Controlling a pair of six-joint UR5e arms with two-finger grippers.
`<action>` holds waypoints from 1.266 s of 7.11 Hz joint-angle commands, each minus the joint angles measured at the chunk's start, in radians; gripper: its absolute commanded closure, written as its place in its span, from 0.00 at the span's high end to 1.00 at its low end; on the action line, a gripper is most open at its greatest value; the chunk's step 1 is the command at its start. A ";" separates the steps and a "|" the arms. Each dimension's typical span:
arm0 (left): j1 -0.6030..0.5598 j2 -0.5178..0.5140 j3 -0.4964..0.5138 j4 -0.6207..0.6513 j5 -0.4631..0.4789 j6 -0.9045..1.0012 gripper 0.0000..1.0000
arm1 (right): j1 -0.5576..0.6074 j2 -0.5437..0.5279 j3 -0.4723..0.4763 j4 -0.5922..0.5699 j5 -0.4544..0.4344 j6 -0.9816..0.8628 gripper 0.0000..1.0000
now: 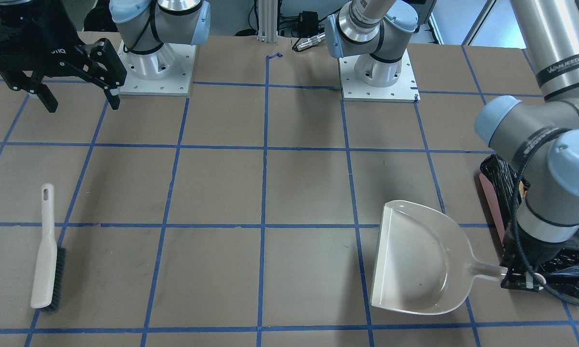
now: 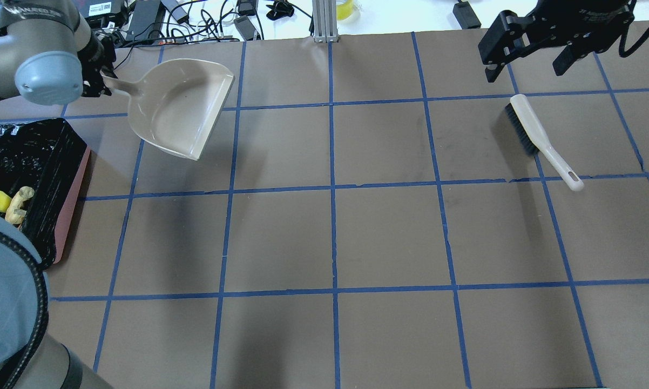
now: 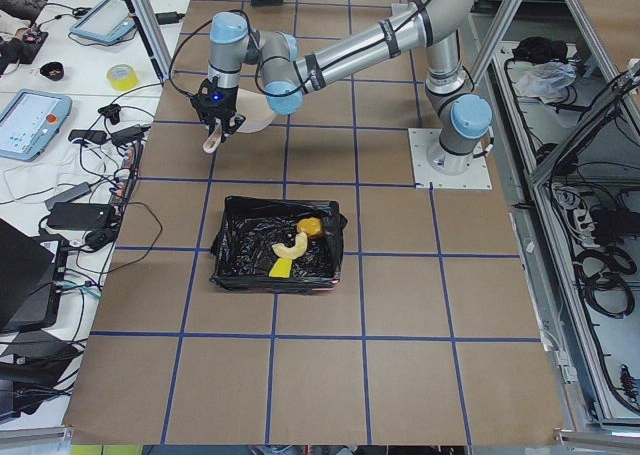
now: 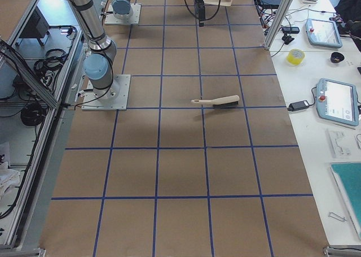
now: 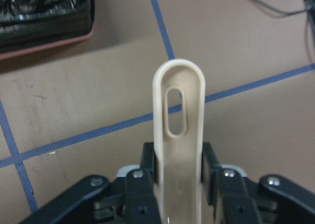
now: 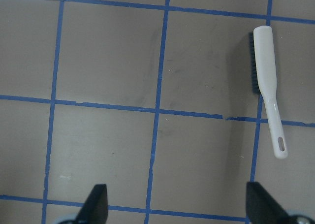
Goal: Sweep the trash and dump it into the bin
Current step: 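Lower the emptied dustpan back onto the table with the left gripper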
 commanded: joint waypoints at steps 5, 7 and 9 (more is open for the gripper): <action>-0.090 -0.152 0.023 0.048 0.097 -0.235 0.00 | 0.002 -0.001 0.000 -0.008 0.011 0.011 1.00; -0.095 -0.154 0.019 0.048 0.095 -0.296 0.00 | 0.000 0.000 0.001 -0.008 0.016 0.020 1.00; -0.095 -0.149 0.008 0.034 0.097 -0.313 0.00 | 0.000 0.000 0.013 -0.009 0.024 0.017 1.00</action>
